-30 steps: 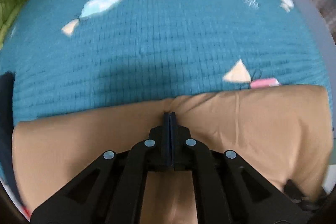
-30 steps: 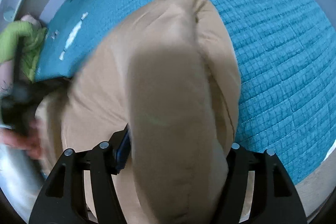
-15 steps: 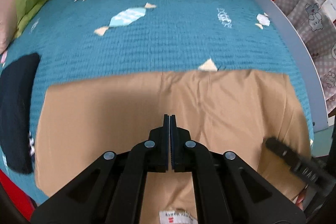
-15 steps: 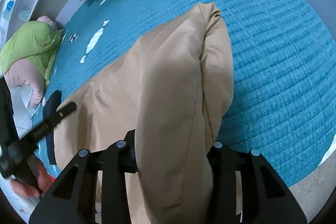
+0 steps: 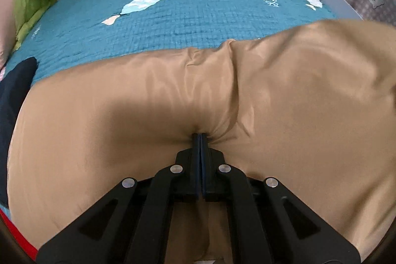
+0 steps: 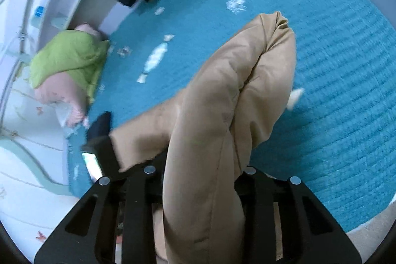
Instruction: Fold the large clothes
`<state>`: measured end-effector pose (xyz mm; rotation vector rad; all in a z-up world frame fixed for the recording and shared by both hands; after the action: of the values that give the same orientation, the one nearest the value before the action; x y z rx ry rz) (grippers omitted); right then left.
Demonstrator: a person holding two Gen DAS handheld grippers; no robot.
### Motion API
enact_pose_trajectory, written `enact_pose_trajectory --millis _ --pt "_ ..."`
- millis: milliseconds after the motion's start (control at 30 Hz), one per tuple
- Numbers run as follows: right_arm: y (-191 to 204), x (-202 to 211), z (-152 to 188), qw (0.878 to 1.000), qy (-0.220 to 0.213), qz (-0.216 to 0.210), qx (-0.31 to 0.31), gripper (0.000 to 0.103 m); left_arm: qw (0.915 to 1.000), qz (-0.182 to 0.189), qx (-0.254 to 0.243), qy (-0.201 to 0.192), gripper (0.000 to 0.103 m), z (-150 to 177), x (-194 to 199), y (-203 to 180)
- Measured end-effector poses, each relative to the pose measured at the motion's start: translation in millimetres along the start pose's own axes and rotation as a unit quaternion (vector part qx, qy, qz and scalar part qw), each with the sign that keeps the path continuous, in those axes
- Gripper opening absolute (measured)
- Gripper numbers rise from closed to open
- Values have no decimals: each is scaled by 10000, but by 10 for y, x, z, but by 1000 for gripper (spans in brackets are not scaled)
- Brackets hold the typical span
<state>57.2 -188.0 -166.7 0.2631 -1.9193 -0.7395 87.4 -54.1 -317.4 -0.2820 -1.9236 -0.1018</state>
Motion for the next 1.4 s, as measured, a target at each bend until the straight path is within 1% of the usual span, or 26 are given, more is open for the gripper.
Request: enact_pose_trajectory --millis 100,167,300,400,467,500,533,633,667,733,767,833,900,967,1000,1100,1133,1167,1200,1233,1267,1300,1333,1400 --pt "298 4 -2 9993 56 -134 357 29 9996 264 123 24 1 12 0 57" --pt "529 -43 22 9975 127 -144 687 29 9989 444 176 38 1 7 -2 92" --pt "928 -190 94 9913 299 -199 1265 29 9950 896 426 58 1 26 2 191" --pt "1121 -278 130 9869 360 -169 1563 29 9945 957 383 167 1 31 45 220" --pt "1214 -269 129 9845 329 -221 1710 29 9930 1030 451 368 1 48 129 286" --pt "1261 -253 144 9832 314 -251 1782 29 9929 990 493 439 2 63 186 341" --pt "1310 -250 162 9819 290 -269 1851 29 9940 857 508 460 2 90 285 443" --pt "1480 -335 253 9758 331 -262 2145 29 9939 850 645 277 3 169 601 718" --pt "1529 -380 297 9734 374 -241 2248 29 9944 773 684 204 3 193 700 826" --pt "1646 -491 386 9671 501 -215 2486 29 9968 351 716 8 6 221 859 1052" --pt "1727 -575 441 9628 585 -218 2630 29 9970 120 754 -90 12 238 931 1186" --pt "1879 -743 537 9548 754 -235 2867 29 9953 19 961 -141 14 286 1000 1382" --pt "1970 -891 616 9490 925 -243 3003 29 9913 -108 1306 -154 14 367 1052 1622" --pt "2054 -1070 704 9450 1161 -272 3046 29 9875 -281 1542 -174 14 452 1095 1784" --pt "2097 -1187 763 9416 1300 -300 3091 29 9842 -345 1728 -146 14 528 1098 1891" --pt "2209 -1455 900 9332 1634 -326 3184 30 9743 -369 2222 -65 14 725 1123 2149" --pt "2249 -1567 945 9293 1783 -327 3217 32 9676 -387 2494 -32 14 857 1129 2247" --pt "2285 -1727 1023 9224 2003 -311 3287 39 9631 -403 2662 10 14 930 1125 2328" --pt "2301 -1841 1077 9201 2174 -338 3242 45 9591 -413 2799 57 15 996 1134 2405" --pt "2312 -1995 1159 9200 2431 -473 3037 59 9541 -436 2962 127 17 1111 1139 2475" --pt "2321 -2098 1227 9177 2633 -568 2920 71 9495 -489 3093 192 26 1220 1154 2536" --pt "2329 -2203 1296 9159 2792 -605 2822 74 9457 -571 3191 250 28 1315 1166 2593" --pt "2340 -2257 1338 9154 2842 -593 2788 75 9406 -736 3298 345 28 1425 1179 2681" --pt "2418 -2322 1410 9147 2906 -672 2727 75 9350 -766 3445 367 28 1522 1220 2795"
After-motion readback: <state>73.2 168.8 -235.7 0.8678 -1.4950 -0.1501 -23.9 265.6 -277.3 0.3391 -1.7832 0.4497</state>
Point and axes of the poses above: each gripper's, at about its wrist camera, not at the fingertips, and x roughly against the way its jaws point, y to its left, z to its underside, the point moved 7 cm from there along -x, roughly the way its jaws point, and after that the axes turned 2 degrees about y, right-handed, at the moved point
